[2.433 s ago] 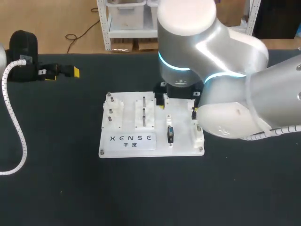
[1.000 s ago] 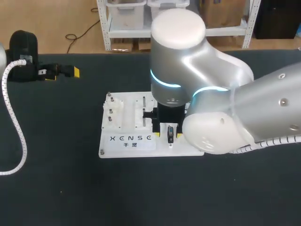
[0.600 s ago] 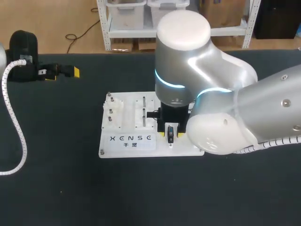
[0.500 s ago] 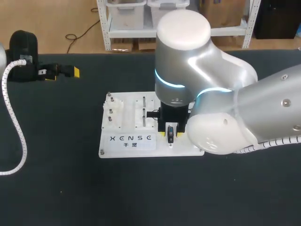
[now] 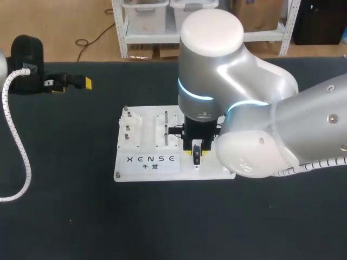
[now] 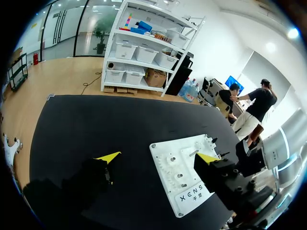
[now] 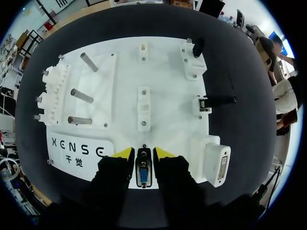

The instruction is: Insert the USB connector, Ethernet cable, and multi-pin plug into their matching sockets one by one.

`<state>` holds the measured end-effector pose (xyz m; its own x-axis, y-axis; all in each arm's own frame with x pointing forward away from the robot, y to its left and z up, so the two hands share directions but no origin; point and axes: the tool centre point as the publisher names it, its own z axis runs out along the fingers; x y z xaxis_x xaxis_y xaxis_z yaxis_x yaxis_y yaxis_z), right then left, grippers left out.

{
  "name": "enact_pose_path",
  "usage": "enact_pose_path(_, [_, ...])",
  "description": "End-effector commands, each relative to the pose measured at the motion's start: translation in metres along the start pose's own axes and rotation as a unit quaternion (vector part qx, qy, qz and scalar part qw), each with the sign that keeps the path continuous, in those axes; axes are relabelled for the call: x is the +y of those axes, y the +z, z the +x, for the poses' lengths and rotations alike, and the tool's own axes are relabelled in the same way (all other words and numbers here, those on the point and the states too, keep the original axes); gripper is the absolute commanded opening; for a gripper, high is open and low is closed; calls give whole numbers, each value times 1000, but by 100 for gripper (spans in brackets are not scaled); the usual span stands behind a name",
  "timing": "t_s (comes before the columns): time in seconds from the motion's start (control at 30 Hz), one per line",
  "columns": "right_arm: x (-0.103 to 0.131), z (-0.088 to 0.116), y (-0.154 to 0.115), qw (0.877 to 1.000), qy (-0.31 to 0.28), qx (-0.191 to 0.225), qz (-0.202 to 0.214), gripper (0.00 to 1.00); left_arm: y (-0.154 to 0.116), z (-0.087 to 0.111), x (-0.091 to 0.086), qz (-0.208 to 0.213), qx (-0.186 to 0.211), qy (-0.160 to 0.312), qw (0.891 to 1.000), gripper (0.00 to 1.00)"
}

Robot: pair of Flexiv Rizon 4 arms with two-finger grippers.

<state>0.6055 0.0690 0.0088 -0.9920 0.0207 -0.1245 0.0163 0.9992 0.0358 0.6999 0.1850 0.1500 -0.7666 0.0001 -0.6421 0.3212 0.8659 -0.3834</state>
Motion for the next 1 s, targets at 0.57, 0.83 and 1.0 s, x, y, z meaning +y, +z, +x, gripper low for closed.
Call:
enact_pose_path(0.57, [2, 1, -9, 1000, -10, -15, -6, 0, 0, 0, 0, 0, 0, 0, 1000, 100])
enact_pose_path(0.83, [3, -3, -24, 999, -15, -34, -14, 0, 0, 0, 0, 0, 0, 0, 1000, 100])
enact_pose_path(1.0, [-5, -5, -37, 999, -13, -48, -15, 0, 0, 0, 0, 0, 0, 0, 1000, 100])
